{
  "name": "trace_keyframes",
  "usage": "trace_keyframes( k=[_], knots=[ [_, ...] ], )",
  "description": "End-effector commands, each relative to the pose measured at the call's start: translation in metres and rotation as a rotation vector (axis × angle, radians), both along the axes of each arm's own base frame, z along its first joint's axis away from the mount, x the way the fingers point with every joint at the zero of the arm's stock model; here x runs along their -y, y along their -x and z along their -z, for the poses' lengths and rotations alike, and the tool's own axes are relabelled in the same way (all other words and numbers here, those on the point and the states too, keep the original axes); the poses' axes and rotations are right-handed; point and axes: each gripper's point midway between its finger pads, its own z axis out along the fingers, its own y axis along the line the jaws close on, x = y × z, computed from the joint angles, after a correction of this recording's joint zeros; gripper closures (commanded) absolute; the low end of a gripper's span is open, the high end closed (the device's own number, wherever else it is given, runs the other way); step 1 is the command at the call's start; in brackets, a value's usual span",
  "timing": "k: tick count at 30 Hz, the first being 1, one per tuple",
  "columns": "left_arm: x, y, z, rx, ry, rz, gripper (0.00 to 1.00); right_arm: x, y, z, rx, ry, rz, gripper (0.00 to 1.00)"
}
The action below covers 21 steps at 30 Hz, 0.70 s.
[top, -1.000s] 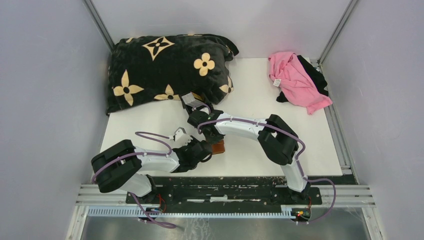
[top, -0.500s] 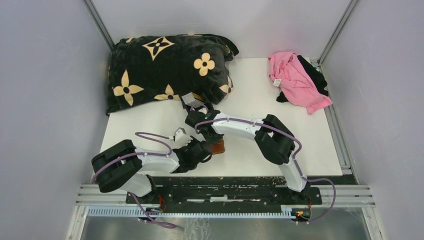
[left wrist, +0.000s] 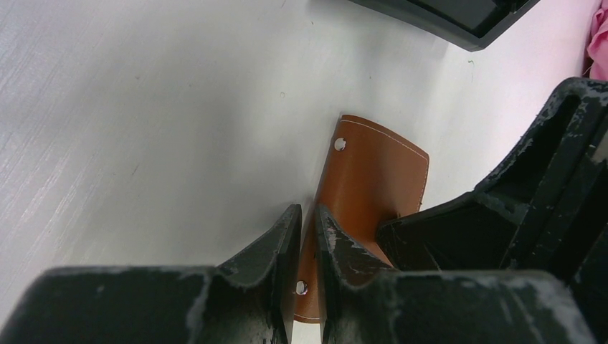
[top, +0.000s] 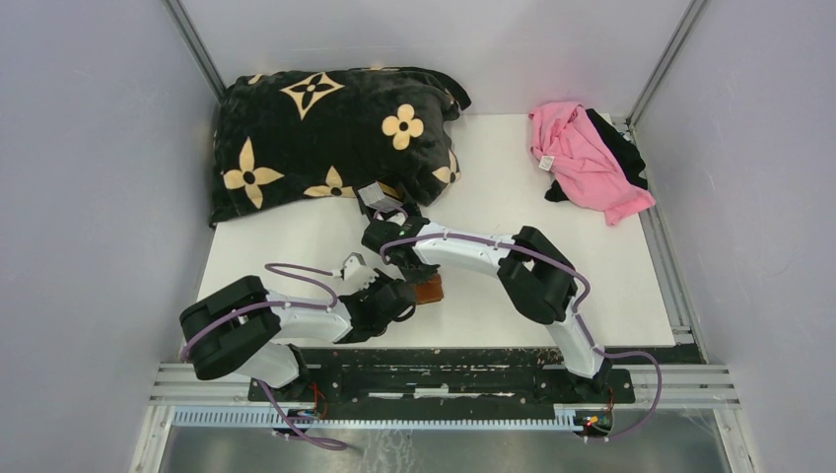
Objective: Put the credit cards into the card holder
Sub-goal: Close the card holder at the center of the board.
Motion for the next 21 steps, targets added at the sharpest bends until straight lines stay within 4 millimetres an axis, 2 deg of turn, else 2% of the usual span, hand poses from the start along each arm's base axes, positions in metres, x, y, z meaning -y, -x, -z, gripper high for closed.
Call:
trace_keyframes(
  k=[1, 5, 7, 14, 21],
  knots=[
    [-0.025, 0.053, 0.056, -0.228, -0.186, 0.177, 0.77, -0.039, 0.008, 0.038, -0.038, -0.108, 0.028, 0.78],
    [-0.028, 0.056, 0.059, -0.230, -0.185, 0.188, 0.77, -0.043, 0.010, 0.047, -0.046, -0.118, 0.040, 0.78],
    [-0.031, 0.058, 0.060, -0.231, -0.187, 0.189, 0.76, -0.043, 0.008, 0.045, -0.035, -0.116, 0.047, 0.77],
    [-0.038, 0.059, 0.055, -0.216, -0.181, 0.173, 0.76, -0.052, -0.002, 0.014, 0.019, -0.205, 0.048, 0.66],
    [-0.043, 0.059, 0.052, -0.207, -0.175, 0.158, 0.76, -0.063, -0.003, -0.006, 0.031, -0.299, 0.041, 0.64]
  ],
)
